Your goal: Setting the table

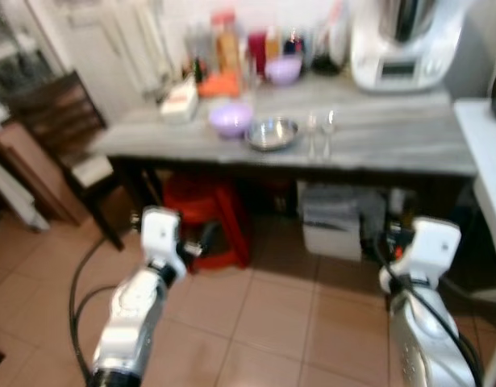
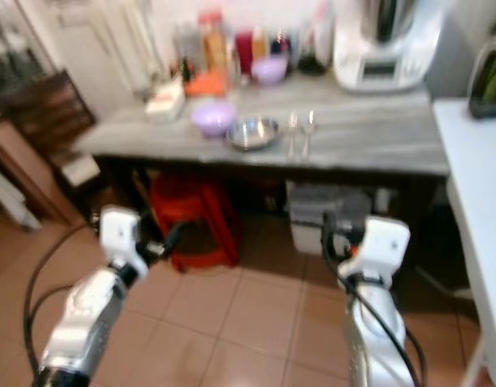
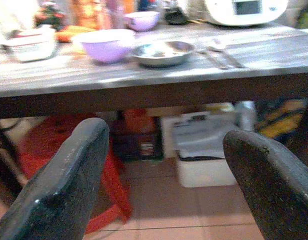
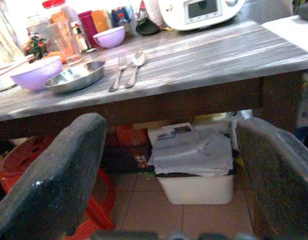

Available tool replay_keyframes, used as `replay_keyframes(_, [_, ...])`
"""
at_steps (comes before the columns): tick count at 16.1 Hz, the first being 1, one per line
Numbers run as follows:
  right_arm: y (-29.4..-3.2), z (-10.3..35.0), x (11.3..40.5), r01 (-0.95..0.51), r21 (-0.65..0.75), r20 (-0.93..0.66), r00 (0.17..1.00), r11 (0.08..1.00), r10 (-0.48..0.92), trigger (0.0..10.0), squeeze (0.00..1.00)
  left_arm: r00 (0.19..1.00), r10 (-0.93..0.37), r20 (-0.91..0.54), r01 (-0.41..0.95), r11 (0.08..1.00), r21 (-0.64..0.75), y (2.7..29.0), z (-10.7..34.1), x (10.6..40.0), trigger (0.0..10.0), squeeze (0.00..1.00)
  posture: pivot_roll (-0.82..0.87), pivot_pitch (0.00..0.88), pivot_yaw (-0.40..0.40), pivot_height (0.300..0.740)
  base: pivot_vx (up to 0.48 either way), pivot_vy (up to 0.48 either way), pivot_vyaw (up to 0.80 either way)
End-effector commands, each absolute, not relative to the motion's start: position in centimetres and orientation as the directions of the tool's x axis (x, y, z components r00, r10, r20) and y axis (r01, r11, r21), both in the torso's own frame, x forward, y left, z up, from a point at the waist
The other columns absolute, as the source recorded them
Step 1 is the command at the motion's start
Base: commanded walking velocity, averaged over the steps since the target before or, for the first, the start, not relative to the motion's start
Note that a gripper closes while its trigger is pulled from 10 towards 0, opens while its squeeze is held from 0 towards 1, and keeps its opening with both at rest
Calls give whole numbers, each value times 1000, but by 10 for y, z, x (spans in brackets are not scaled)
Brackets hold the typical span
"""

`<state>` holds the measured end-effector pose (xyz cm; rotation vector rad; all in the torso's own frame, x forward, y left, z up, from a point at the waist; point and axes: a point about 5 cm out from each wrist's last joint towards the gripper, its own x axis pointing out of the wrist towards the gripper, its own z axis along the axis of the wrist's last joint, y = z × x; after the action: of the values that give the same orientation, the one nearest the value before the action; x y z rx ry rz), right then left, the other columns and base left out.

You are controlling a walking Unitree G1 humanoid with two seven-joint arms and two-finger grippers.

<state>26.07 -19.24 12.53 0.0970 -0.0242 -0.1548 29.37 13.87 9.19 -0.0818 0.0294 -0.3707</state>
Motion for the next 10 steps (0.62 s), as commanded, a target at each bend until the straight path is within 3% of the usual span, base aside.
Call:
replay_keyframes(1, [-190, 127, 261, 149, 113, 20, 988, 982, -152, 10000, 0, 932, -363, -5, 362, 930, -65, 142, 95, 295, 10000, 0, -174, 0, 159, 740, 0, 0, 0])
replay_keyframes(10, [-186, 128, 262, 132, 127, 20, 991, 983, -136, 10000, 0, 926, -377, -3, 376, 924, -72, 140, 95, 295, 10000, 0, -172, 0, 158, 740, 0, -363, 0])
